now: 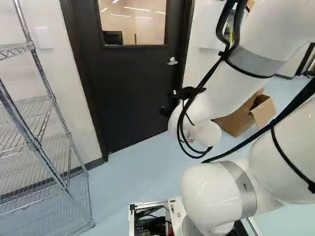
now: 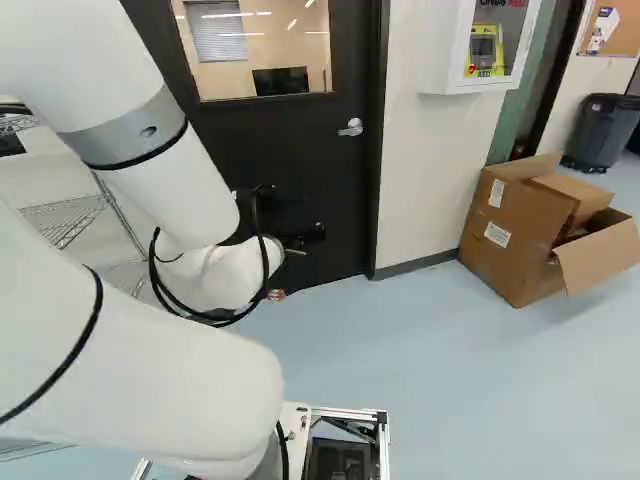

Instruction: Open the door and move inside

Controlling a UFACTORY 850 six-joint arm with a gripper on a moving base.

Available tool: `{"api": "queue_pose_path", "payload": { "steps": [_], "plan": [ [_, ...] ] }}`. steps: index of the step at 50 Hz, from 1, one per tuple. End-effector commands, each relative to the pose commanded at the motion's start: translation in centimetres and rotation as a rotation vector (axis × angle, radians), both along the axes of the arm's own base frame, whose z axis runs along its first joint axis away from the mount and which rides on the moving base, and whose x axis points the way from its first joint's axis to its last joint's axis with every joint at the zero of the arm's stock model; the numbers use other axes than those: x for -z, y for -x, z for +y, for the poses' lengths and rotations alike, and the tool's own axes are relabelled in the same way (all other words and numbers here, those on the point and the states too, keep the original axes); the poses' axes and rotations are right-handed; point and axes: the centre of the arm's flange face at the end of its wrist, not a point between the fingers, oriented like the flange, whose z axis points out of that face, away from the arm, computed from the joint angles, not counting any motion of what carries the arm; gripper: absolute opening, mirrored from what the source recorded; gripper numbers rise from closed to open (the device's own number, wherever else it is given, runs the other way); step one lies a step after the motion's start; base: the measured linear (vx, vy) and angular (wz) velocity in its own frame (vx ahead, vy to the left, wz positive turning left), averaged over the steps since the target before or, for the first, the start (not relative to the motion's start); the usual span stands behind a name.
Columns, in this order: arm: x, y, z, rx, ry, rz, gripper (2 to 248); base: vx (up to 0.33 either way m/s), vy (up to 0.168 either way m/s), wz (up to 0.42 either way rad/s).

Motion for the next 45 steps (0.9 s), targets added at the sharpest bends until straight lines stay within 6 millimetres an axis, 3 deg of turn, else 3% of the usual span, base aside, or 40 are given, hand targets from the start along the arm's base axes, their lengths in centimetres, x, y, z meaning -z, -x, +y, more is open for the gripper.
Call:
{"api": "queue_pose_path", "payload": {
  "steps": [25, 45],
  "plan": [
    [0.00, 0.00, 0.00, 0.000, 0.000, 0.000, 247, 0.081, -0.080, 0.011],
    [0.00, 0.00, 0.00, 0.000, 0.000, 0.000, 247, 0.091, -0.059, 0.197]
  ]
}}
